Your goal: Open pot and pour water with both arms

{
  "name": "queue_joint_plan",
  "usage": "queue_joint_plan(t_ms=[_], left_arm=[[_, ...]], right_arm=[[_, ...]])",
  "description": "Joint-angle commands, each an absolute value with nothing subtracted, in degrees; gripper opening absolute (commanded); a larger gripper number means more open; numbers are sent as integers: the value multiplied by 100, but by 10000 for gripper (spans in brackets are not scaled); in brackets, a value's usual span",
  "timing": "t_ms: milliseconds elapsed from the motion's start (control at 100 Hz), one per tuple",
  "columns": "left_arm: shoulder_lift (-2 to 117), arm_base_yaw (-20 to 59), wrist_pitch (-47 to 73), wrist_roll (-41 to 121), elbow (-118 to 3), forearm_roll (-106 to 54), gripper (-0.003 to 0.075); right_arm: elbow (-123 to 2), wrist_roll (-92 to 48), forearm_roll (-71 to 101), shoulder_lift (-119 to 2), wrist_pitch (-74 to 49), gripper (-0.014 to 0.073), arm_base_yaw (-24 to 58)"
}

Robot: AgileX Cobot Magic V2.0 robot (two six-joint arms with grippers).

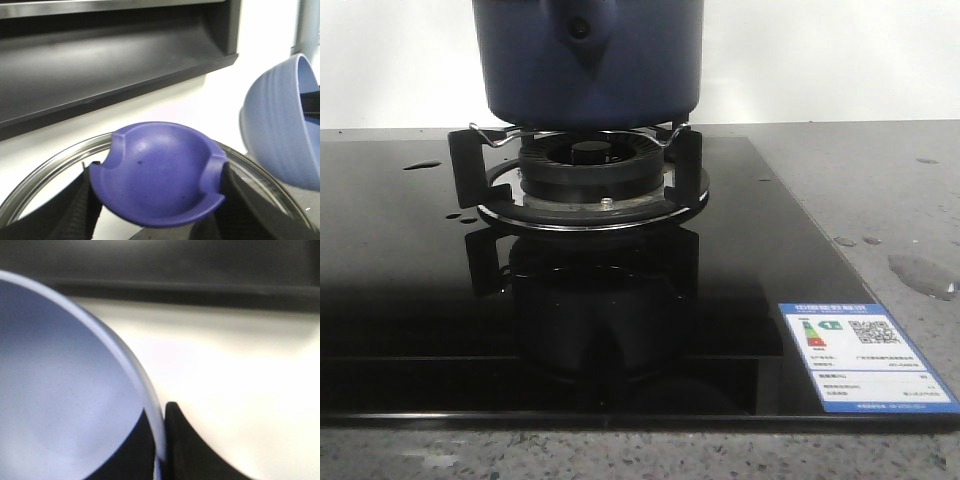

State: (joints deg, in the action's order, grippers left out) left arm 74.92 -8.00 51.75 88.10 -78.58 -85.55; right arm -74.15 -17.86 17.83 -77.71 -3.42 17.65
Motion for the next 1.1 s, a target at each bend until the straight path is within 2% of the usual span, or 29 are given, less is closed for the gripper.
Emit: queue_joint_plan(t_ms=[0,240,360,540,1090], left_arm=[[7337,-548,5188,8761,-8080,-9242,314],[7424,372,5020,8805,-8080,-9229,315],[7573,703,5017,8805,-8080,-9219,315],[7786,993,5003,8805,-8080,-9219,315],[7854,992,4891,8805,-8080,-9219,315]], right_arm=[[-7595,-1788,2023,-7207,-1087,-56,1248],[-7595,-1507,2110,-6882,-4895,-56,-848],[-7584,-1507,2099,-7154,-6015,-56,-1577],[-7584,-1498,1856,-7566,-6273,-56,-1749],[-7584,-1498,1656,-8519,-6226,-56,-1749]])
